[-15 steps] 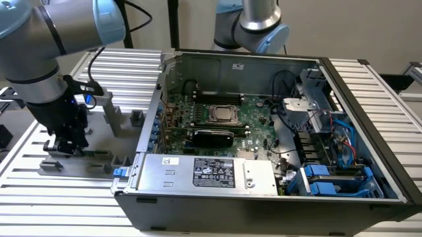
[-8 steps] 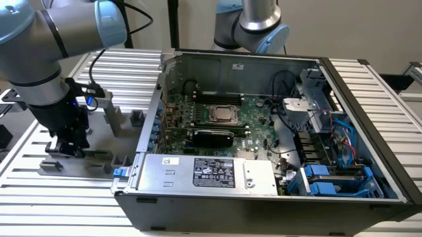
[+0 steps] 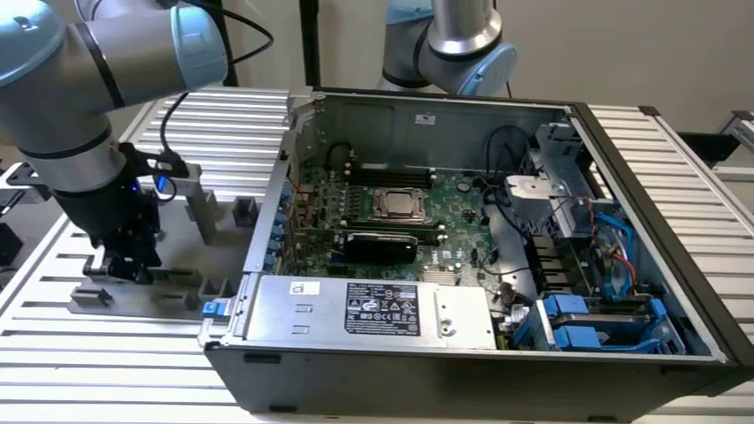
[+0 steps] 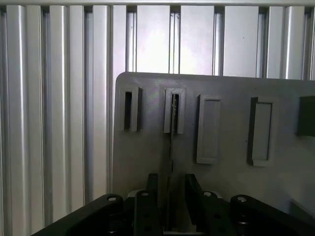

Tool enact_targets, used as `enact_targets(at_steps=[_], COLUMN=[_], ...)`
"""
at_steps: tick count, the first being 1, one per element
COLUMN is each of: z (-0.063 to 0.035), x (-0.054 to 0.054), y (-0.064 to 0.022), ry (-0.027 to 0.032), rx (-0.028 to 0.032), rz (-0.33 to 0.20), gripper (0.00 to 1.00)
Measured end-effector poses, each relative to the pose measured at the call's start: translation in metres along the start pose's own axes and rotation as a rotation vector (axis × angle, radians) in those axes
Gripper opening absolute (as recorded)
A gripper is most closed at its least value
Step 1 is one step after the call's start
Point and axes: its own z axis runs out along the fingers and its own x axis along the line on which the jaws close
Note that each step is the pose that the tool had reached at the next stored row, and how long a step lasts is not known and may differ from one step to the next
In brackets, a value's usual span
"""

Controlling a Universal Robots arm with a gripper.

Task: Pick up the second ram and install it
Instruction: 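Pick up the second ram and move it above second insertion slot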

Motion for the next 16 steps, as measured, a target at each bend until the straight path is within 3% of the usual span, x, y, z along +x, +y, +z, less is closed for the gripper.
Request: enact_targets(at_steps=[2, 3, 16], z=[0.0002, 0.0002, 0.0002], x=[0.0000, 0.0000, 0.0000], y=[0.0000, 0.0000, 0.0000], ry=[-0.0001, -0.0001, -0.0001], rx=[0.0001, 0.0001, 0.0001], rz=[0.000, 0.000, 0.000], gripper=[1.00, 0.00, 0.00])
